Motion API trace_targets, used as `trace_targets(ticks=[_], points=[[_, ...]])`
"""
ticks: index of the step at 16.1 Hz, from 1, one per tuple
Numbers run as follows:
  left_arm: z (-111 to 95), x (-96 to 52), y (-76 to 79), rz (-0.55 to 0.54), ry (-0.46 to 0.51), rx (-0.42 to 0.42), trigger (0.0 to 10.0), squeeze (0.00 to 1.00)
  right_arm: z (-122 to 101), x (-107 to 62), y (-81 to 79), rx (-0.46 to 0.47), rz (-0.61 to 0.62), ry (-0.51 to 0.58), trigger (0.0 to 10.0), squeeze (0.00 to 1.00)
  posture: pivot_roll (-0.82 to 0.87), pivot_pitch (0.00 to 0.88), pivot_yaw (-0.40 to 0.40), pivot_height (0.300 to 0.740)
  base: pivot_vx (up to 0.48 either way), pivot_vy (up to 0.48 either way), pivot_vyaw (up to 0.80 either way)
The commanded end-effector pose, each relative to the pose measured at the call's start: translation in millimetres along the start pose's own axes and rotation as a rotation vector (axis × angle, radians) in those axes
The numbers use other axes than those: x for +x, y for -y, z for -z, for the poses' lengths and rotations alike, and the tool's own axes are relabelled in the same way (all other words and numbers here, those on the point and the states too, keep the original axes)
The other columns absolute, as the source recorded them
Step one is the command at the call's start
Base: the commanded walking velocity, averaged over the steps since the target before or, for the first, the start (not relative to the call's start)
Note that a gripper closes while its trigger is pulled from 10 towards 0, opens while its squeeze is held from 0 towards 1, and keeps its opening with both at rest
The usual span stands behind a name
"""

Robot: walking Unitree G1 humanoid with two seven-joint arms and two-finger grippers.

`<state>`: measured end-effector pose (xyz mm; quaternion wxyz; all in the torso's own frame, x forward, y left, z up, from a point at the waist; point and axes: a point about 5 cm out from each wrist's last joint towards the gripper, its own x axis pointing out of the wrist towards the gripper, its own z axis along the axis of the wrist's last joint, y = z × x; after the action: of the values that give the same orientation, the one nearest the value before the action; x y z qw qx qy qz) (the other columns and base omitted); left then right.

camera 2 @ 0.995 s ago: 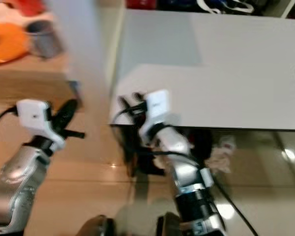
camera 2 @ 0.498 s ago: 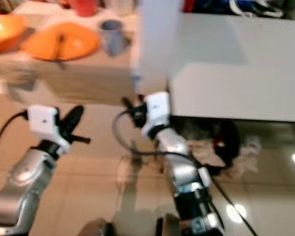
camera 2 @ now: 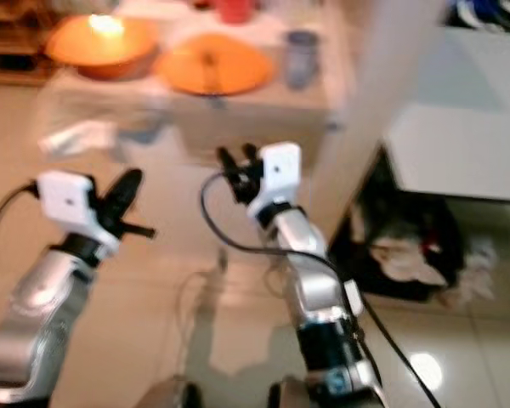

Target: Setting the table

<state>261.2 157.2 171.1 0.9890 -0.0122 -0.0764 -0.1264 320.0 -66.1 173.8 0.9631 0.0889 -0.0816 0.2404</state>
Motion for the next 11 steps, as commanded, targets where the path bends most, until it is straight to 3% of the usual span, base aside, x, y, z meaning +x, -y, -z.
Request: trace_targets(ticks=[1, 4, 5, 11], points=[[-6, -0.9, 6.4, 0.03, 0.035, 0.0, 10.0, 0.0, -5, -3.5, 10.4, 0.004, 0.028, 0.015, 10.0, 0.0, -0.07, 0.127, 0.027, 0.74, 0.48, 0.0, 0.8], [-10, -1.0, 7.6, 0.048, 0.055, -0.005, 10.0, 0.0, -15, -1.4, 7.9, 0.071, 0.023, 0.064, 10.0, 0.0, -0.07, 0.127, 0.024, 0.74, 0.48, 0.0, 0.0], [-11, -1.1, 8.7, 0.057, 0.057, -0.004, 10.0, 0.0, -19, -0.5, 7.1, 0.06, 0.016, 0.081, 10.0, 0.0, -0.07, 0.127, 0.023, 0.74, 0.48, 0.0, 0.8], [-14, 0.1, 14.7, 0.093, 0.072, -0.002, 10.0, 0.0, -39, 11.0, 6.4, 0.032, 0.035, 0.123, 10.0, 0.0, -0.07, 0.122, 0.016, 0.74, 0.48, 0.0, 0.0]])
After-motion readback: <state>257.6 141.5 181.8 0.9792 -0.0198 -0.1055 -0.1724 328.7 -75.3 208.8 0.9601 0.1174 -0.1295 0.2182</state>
